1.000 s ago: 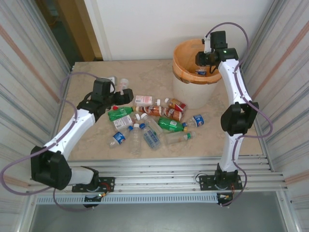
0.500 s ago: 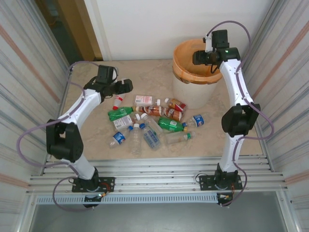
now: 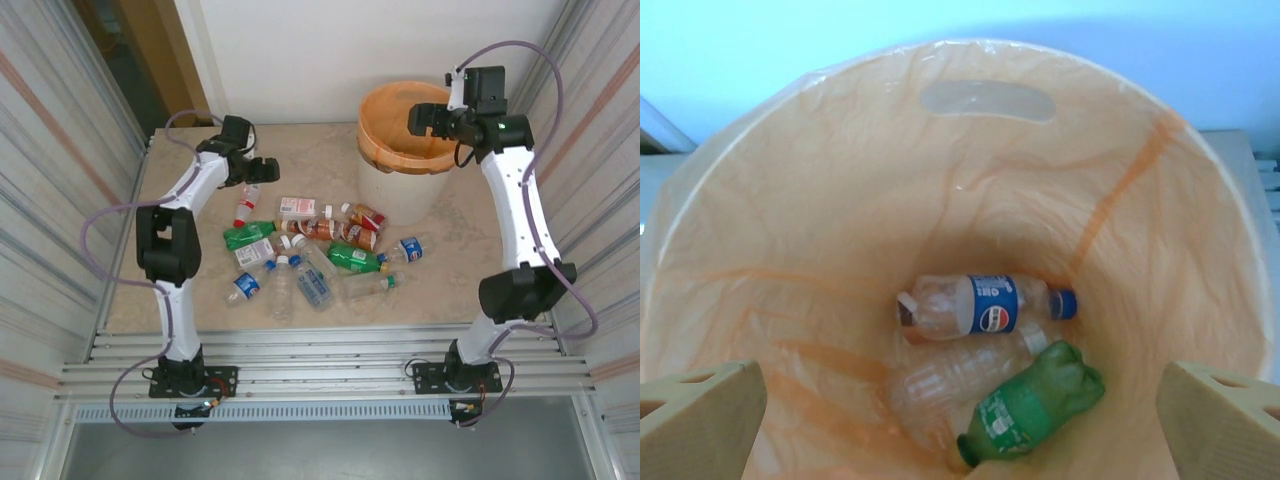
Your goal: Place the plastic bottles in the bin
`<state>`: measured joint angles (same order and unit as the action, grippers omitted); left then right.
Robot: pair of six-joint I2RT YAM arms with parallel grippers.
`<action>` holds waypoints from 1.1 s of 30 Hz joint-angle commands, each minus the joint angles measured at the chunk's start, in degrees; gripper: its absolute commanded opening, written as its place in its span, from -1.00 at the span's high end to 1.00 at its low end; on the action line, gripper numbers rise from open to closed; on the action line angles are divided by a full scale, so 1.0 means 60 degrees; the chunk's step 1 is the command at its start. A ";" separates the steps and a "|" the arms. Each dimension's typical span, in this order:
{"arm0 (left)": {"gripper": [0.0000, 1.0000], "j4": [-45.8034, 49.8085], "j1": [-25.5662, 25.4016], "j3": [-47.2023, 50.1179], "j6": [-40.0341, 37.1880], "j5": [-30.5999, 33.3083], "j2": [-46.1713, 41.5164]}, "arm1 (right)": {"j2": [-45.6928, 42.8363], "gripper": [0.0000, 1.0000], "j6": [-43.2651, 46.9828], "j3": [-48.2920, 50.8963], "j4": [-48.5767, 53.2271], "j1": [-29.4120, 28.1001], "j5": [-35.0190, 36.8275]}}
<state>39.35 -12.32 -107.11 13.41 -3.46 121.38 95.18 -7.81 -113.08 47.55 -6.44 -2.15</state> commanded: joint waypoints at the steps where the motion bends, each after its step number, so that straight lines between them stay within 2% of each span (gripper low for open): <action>1: -0.84 0.1138 0.0181 -0.0902 -0.0476 0.0351 0.0657 | -0.0907 -0.96 -0.0445 0.0805 -0.0573 -0.0105 0.0389; 7: -0.82 0.1594 0.0315 -0.1691 -0.0561 0.0435 0.1513 | -0.2101 -0.96 -0.0732 0.2227 -0.1077 -0.0281 0.0688; 13: -0.74 0.1920 0.0324 -0.2290 -0.0622 0.0386 0.2174 | -0.2833 -0.96 -0.0796 0.2872 -0.1273 -0.0524 0.0915; 21: -0.65 0.2390 0.0326 -0.2809 -0.0763 0.0885 0.2734 | -0.3295 -0.96 -0.0948 0.3450 -0.1490 -0.0612 0.0937; 23: -0.55 0.2431 0.0332 -0.2832 -0.0801 0.1026 0.2797 | -0.3388 -0.96 -0.0992 0.3558 -0.1581 -0.0613 0.0887; 33: -0.38 0.2773 0.0339 -0.3117 -0.1074 0.1470 0.3240 | -0.3573 -0.96 -0.1027 0.3773 -0.1714 -0.0641 0.0863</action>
<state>53.67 -10.50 -124.09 8.58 3.55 139.48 75.44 -13.08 -91.15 38.54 -9.80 2.15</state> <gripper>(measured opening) 0.693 0.980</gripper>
